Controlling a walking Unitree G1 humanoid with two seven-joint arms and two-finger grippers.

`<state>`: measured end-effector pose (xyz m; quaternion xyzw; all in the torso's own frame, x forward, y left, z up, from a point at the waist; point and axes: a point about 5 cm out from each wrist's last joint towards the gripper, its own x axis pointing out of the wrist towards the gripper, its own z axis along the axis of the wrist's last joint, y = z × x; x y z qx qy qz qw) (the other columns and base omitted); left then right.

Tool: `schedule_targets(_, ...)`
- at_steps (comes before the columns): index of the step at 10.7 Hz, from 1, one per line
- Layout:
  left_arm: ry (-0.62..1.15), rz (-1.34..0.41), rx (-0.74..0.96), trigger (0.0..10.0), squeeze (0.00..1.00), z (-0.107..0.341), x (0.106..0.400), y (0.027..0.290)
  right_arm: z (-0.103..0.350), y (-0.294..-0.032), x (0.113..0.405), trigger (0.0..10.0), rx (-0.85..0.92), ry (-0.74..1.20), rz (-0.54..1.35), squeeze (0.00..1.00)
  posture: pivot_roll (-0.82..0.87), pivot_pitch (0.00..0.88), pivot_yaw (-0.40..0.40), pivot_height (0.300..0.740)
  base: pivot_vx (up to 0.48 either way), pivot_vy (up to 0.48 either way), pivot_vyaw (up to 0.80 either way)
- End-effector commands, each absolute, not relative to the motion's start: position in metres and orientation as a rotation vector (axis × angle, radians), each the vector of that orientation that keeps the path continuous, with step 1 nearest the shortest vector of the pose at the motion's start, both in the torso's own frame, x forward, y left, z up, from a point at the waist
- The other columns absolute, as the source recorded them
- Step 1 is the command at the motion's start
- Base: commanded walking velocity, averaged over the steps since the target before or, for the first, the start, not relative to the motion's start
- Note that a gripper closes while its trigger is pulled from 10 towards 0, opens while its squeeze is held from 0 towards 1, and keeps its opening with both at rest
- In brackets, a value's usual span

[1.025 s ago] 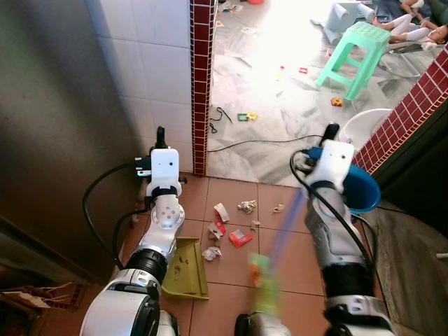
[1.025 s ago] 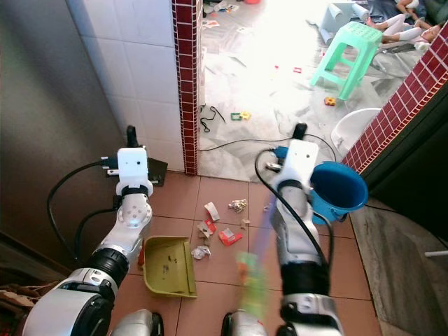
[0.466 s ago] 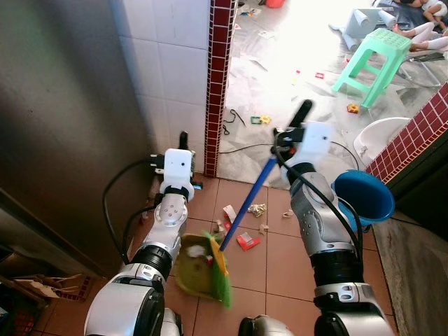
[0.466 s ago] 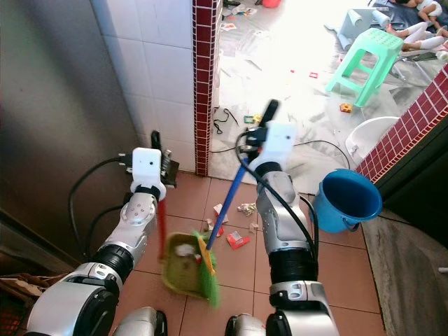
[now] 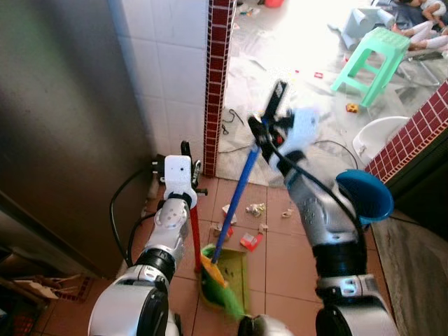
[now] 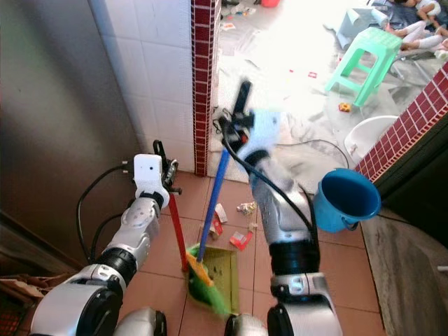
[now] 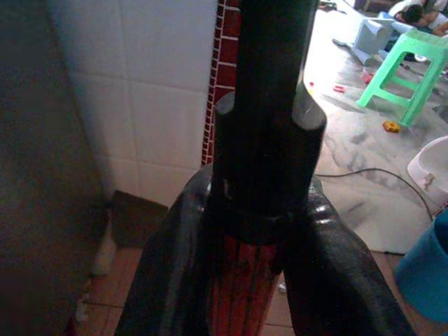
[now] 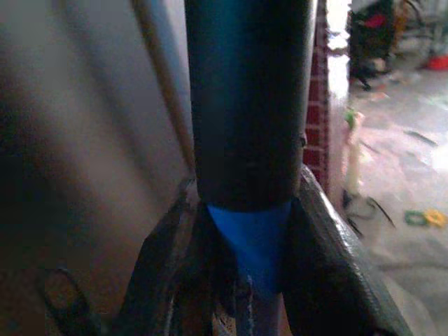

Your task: Sweep floor

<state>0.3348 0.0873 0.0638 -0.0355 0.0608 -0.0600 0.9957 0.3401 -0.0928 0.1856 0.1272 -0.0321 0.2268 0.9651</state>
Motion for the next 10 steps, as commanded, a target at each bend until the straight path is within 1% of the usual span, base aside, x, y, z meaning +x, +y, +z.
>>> schedule_targets(1,0.148,-0.154,-0.145,10.0,0.0,0.062,0.333,0.077,0.215,-0.085,0.339,10.0,0.319,-0.172,0.537,0.0,-0.01,0.061,-0.043,0.74,0.0,0.0,0.0)
schedule_targets(2,0.139,-0.175,-0.149,10.0,0.0,0.062,0.333,0.077,0.244,-0.09,0.34,10.0,0.231,-0.303,0.54,0.0,-0.02,0.057,-0.043,0.74,0.0,0.0,0.0)
schedule_targets(4,0.136,-0.182,-0.165,10.0,0.0,0.062,0.333,0.077,0.273,-0.103,0.341,10.0,0.088,-0.469,0.435,0.0,-0.02,0.05,-0.042,0.74,0.0,0.0,0.0)
schedule_targets(6,0.133,-0.187,-0.152,10.0,0.0,0.064,0.334,0.079,0.271,-0.12,0.345,10.0,0.008,-0.494,0.311,0.0,-0.02,0.044,-0.04,0.74,0.0,0.0,0.0)
schedule_targets(7,0.103,-0.19,-0.148,10.0,0.0,0.069,0.336,0.082,0.267,-0.135,0.344,10.0,-0.088,-0.522,0.201,0.0,-0.02,0.043,-0.039,0.74,0.0,0.0,0.0)
schedule_targets(9,0.03,-0.181,-0.135,10.0,0.0,0.079,0.338,0.091,0.257,-0.157,0.34,10.0,-0.211,-0.527,0.071,0.0,-0.03,0.032,-0.038,0.74,0.0,0.0,0.0)
schedule_targets(10,0.005,-0.181,-0.135,10.0,0.0,0.083,0.337,0.096,0.25,-0.161,0.337,10.0,-0.275,-0.517,0.048,0.0,-0.03,0.031,-0.038,0.74,0.0,0.0,0.0)
